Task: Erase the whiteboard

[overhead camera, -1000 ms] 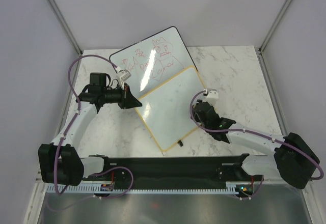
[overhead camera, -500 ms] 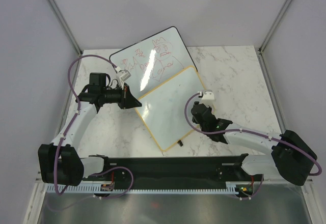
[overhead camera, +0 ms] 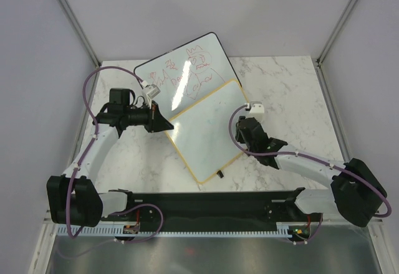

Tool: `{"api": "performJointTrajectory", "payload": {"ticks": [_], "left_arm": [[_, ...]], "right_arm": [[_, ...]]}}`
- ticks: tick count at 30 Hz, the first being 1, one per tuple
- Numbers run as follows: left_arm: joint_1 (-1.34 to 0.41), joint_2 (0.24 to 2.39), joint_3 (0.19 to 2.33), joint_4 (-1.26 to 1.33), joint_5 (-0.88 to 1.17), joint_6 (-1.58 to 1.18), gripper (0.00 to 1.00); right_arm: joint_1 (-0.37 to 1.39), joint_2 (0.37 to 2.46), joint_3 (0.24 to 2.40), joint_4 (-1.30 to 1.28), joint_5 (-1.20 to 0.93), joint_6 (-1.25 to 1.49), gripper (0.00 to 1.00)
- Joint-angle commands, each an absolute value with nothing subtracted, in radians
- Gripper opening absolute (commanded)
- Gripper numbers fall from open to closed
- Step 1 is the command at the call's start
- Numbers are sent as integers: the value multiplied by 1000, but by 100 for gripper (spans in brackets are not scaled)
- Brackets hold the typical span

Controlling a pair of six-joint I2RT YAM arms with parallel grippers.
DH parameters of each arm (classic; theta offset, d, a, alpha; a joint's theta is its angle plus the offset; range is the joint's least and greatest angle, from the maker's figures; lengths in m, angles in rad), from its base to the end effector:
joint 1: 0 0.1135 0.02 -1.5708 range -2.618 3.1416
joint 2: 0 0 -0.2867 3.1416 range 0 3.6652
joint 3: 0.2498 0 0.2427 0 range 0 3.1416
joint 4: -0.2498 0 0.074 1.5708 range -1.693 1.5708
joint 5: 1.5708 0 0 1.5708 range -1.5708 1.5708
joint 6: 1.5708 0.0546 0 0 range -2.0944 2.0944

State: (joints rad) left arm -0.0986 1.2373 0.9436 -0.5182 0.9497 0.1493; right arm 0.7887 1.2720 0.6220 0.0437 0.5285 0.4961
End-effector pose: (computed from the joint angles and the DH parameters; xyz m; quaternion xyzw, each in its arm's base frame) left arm 0.2359 -0.0680 0.2970 0.2702 0.7988 -0.4162 0.3401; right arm 0.2018 0.1641 0.2239 -0.0048 0.8637 0.0829 0.4971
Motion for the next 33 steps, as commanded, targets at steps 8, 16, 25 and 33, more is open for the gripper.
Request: {"api": "performJointTrajectory", "payload": {"ticks": [8, 16, 25, 33], "left_arm": [[-124, 1227, 980, -471, 959, 319, 2], [-132, 1230, 983, -472, 960, 316, 2], [-133, 1221, 980, -476, 957, 319, 2], [-133, 1226, 982, -477, 954, 330, 2]], "right_arm": [[719, 1322, 718, 84, 445, 451, 0], [919, 1427, 860, 137, 408, 485, 0], [695, 1379, 736, 58, 468, 564, 0], [634, 1321, 534, 84, 445, 678, 0]]}}
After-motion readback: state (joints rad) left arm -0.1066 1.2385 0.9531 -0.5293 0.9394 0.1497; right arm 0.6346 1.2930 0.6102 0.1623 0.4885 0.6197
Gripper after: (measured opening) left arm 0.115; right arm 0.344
